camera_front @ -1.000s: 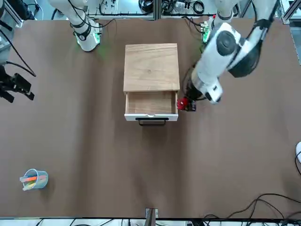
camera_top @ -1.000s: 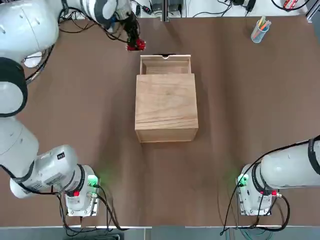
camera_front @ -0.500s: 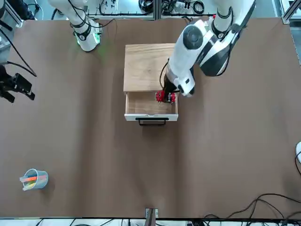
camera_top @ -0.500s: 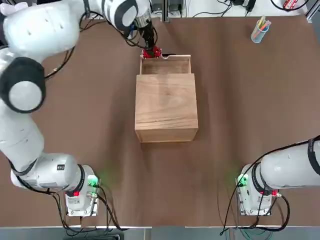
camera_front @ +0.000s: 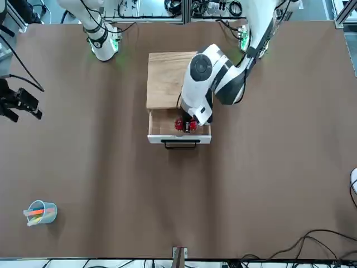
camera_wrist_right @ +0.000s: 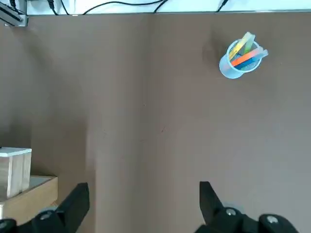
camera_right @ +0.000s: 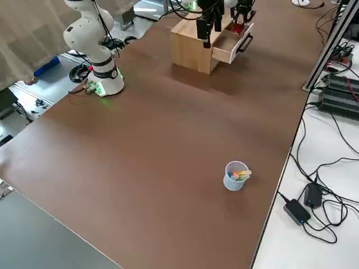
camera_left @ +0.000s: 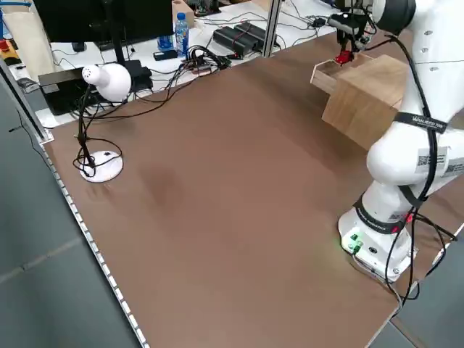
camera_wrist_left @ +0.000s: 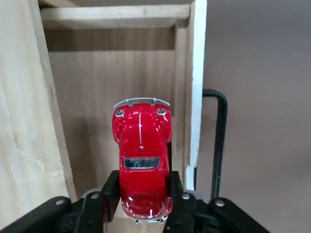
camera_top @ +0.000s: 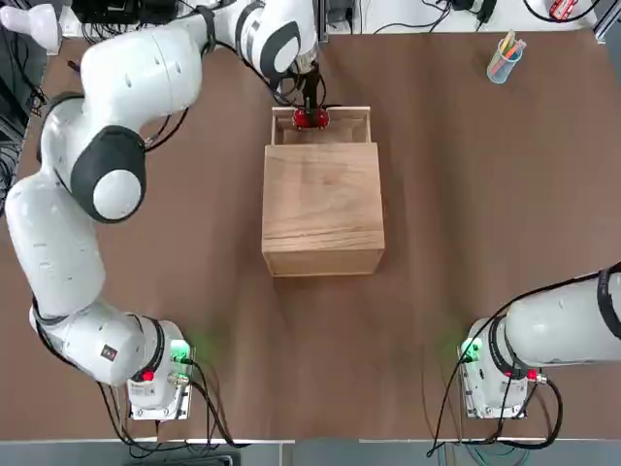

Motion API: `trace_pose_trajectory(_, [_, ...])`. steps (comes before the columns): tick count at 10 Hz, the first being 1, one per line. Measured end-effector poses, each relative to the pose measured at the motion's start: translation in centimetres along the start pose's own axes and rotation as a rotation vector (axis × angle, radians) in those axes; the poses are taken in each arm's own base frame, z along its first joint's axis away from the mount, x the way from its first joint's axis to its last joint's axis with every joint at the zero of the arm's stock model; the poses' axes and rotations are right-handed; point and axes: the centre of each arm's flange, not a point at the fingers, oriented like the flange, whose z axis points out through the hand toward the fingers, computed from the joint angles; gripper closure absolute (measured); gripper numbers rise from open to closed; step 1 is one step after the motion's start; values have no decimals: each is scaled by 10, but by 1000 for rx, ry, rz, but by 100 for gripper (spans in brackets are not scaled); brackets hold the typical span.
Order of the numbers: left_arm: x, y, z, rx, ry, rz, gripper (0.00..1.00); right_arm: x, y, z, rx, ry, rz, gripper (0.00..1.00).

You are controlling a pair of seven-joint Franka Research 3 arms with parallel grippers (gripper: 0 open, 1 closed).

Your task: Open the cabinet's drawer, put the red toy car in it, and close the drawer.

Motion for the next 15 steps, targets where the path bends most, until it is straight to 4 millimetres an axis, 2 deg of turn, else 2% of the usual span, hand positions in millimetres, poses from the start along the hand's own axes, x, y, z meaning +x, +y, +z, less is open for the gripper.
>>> trace_pose_trajectory(3, [3,2,9,14,9,-5,55,-2,0,3,-1,-22,-1,0])
trace_pose_trajectory(6, [6,3,34,48,24,-9,55,-1,0,5,-2,-25,-1,0])
trace_pose_trajectory(9, [1,-4,59,80,36,3,55,-1,0,5,-2,-26,-1,0])
trace_pose_trajectory(15, [-9,-9,57,76,30,18,52,-1,0,5,-2,-27,-1,0])
